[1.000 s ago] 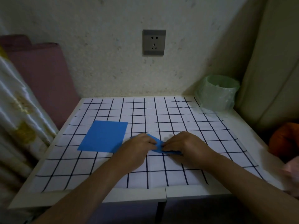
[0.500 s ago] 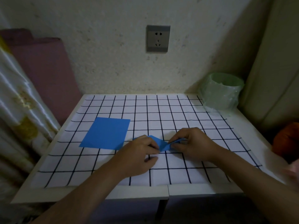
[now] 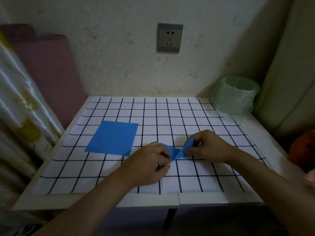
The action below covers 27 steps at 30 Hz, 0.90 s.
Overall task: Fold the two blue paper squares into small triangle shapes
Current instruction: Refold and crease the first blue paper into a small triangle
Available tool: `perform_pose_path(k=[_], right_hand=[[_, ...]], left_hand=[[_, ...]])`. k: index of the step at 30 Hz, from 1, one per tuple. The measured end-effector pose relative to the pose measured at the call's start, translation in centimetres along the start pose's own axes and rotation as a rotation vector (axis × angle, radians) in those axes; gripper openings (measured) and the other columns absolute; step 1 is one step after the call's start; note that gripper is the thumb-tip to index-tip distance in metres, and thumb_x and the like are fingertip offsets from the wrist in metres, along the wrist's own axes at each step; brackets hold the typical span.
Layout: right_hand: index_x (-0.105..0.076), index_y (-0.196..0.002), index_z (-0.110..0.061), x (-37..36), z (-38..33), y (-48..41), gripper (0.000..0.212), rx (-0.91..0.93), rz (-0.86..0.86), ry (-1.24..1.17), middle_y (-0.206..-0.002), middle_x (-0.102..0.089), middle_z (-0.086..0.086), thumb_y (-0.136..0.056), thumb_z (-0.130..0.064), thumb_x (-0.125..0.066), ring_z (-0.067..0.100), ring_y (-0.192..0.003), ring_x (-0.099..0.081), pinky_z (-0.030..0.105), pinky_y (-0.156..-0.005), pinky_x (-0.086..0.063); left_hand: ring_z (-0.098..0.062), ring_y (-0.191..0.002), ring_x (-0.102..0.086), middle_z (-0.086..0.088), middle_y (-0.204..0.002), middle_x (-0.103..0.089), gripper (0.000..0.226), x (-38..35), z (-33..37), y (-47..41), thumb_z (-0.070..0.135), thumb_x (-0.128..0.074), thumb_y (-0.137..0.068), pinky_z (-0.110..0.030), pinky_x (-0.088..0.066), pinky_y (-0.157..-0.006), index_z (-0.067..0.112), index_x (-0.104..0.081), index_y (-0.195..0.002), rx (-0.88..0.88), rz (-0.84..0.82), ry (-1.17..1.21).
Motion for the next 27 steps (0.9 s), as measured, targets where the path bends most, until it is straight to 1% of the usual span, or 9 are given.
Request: perform_pose_path(k=[3,5,7,10,12,14,17,20,27], right_hand=[[-0.074,-0.080,-0.016,-0.1,0.4,-0.6,0.012,-0.103,0.057,0.052,-0.075,-0.072,0.003,-0.082,-0.027,-0.076,0.017,-0.068,-0.066,0.032,-0.067,-0.056],[-0.070,-0.074,-0.010,-0.2,0.5,-1.1,0.021,-0.145,0.080,0.115,-0.067,-0.067,0.006,-0.081,-0.029,-0.075,0.014,-0.057,-0.058,0.023,-0.055,-0.049],[-0.067,-0.067,-0.013,-0.4,0.4,-1.3,0.022,-0.177,0.098,0.159,-0.055,-0.057,-0.004,-0.080,-0.030,-0.076,0.003,-0.048,-0.048,0.010,-0.043,-0.036],[-0.074,-0.075,-0.015,-0.5,0.5,-1.6,0.014,-0.208,0.100,0.200,-0.056,-0.059,-0.007,-0.077,-0.029,-0.076,-0.002,-0.044,-0.050,0.007,-0.038,-0.033],[-0.075,-0.076,-0.017,-0.6,0.5,-1.8,0.012,-0.225,0.095,0.199,-0.057,-0.061,-0.007,-0.076,-0.028,-0.077,-0.003,-0.044,-0.051,0.007,-0.037,-0.034],[-0.076,-0.078,-0.017,-0.5,0.6,-1.9,0.013,-0.240,0.095,0.208,-0.061,-0.064,-0.004,-0.075,-0.029,-0.078,-0.001,-0.048,-0.052,0.008,-0.038,-0.036],[-0.073,-0.072,-0.017,-0.5,0.6,-1.9,0.015,-0.240,0.109,0.229,-0.060,-0.063,-0.003,-0.077,-0.031,-0.077,0.000,-0.046,-0.051,0.007,-0.036,-0.034],[-0.069,-0.068,-0.022,-0.6,0.4,-1.6,0.016,-0.228,0.134,0.239,-0.058,-0.060,-0.009,-0.079,-0.032,-0.076,-0.004,-0.046,-0.052,0.008,-0.038,-0.035],[-0.072,-0.089,-0.010,-0.9,-0.5,-1.1,0.020,-0.168,0.188,0.303,-0.079,-0.067,0.002,-0.084,-0.029,-0.073,0.006,-0.064,-0.055,0.018,-0.058,-0.044]], left_hand=[[-0.005,-0.094,-0.055,0.007,-0.100,-0.066,0.022,-0.1,-0.1,0.0,0.028,-0.062,-0.088,-0.027,-0.051,-0.077,0.015,-0.077,-0.095,0.009,0.008,0.007],[-0.006,-0.092,-0.057,0.006,-0.098,-0.068,0.022,0.0,-0.1,-0.1,0.028,-0.062,-0.088,-0.028,-0.052,-0.078,0.014,-0.077,-0.096,0.009,0.016,0.003],[-0.007,-0.091,-0.059,0.005,-0.097,-0.069,0.022,0.1,0.2,0.0,0.028,-0.063,-0.088,-0.029,-0.054,-0.078,0.014,-0.077,-0.097,-0.002,0.029,0.002],[-0.006,-0.095,-0.057,0.005,-0.101,-0.068,0.028,0.2,0.3,0.0,0.033,-0.062,-0.088,-0.030,-0.053,-0.081,0.017,-0.071,-0.109,0.011,0.044,0.012],[-0.005,-0.098,-0.052,0.007,-0.104,-0.063,0.041,-0.2,0.4,0.0,0.038,-0.059,-0.091,-0.026,-0.049,-0.082,0.022,-0.061,-0.128,0.014,0.011,-0.011],[-0.004,-0.095,-0.046,0.008,-0.098,-0.054,0.047,-0.8,0.6,-0.1,0.042,-0.055,-0.094,-0.027,-0.048,-0.077,0.024,-0.056,-0.136,-0.005,-0.033,-0.055],[-0.009,-0.094,-0.046,0.008,-0.095,-0.049,0.044,-1.1,0.5,-0.2,0.043,-0.053,-0.095,-0.035,-0.049,-0.075,0.021,-0.062,-0.132,0.008,-0.038,-0.056],[-0.009,-0.095,-0.047,0.009,-0.095,-0.049,0.043,-1.2,0.4,-0.2,0.044,-0.052,-0.095,-0.035,-0.049,-0.074,0.020,-0.064,-0.128,-0.002,-0.028,-0.074],[-0.007,-0.096,-0.045,0.010,-0.097,-0.047,0.045,-1.4,0.2,-0.1,0.046,-0.053,-0.093,-0.032,-0.049,-0.076,0.019,-0.064,-0.128,0.012,-0.031,-0.063]])
Point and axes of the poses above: each hand's wrist, its own y-axis away from the middle knuckle, its own x-axis out of the back of the hand, z = x × y, the point moved 8 cm from there along -y, towards the middle knuckle
